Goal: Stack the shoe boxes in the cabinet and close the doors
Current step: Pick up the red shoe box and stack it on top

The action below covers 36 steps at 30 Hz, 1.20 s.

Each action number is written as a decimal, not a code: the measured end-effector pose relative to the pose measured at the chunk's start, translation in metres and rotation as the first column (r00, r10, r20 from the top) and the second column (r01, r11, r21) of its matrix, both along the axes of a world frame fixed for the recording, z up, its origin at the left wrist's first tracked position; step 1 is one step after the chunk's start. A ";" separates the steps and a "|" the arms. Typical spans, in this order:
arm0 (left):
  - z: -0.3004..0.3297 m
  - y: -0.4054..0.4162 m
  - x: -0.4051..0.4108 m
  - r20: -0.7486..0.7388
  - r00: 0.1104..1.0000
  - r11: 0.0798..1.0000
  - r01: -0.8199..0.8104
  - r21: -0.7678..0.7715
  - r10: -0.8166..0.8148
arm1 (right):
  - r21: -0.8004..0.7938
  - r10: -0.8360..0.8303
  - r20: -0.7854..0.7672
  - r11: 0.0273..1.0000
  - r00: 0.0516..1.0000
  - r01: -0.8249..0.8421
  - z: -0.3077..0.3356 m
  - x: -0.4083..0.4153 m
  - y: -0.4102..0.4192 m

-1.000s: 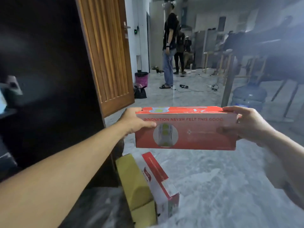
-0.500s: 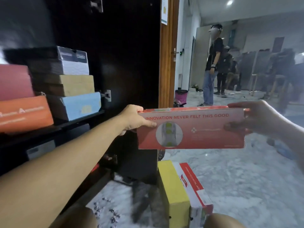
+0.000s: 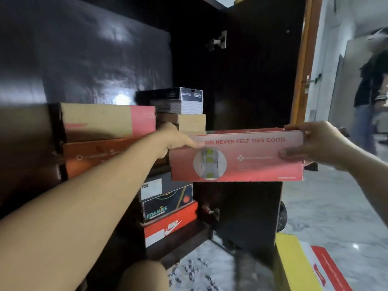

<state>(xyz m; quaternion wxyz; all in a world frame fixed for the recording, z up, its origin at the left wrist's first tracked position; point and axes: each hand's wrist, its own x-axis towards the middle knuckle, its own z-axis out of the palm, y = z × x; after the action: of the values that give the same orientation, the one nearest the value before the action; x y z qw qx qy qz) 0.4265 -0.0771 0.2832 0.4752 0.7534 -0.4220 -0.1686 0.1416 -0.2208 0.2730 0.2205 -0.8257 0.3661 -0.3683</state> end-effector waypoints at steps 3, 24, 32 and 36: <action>0.018 0.018 0.022 -0.062 0.990 0.991 -0.127 -0.038 0.124 | -0.053 0.083 0.015 0.995 0.996 -0.082 0.011 0.032 0.007; 0.144 0.043 0.098 -0.114 0.695 0.587 -0.673 -0.450 0.710 | -0.266 0.310 0.336 0.937 0.890 -0.226 0.117 0.228 -0.001; 0.129 0.041 0.159 -0.062 0.523 0.402 -0.720 -0.566 0.850 | -0.207 0.312 0.395 0.947 0.864 -0.247 0.102 0.317 -0.018; 0.119 0.045 0.180 0.032 0.456 0.391 -0.724 -0.568 0.890 | -0.156 0.303 0.432 0.953 0.849 -0.260 0.094 0.356 -0.016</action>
<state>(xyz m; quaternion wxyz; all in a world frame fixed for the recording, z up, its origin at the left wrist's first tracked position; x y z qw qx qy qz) 0.6066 -0.0322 0.4025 0.5858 0.7353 -0.0942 0.3277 0.4973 -0.2364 0.3667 0.3128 -0.7715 0.1625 -0.5296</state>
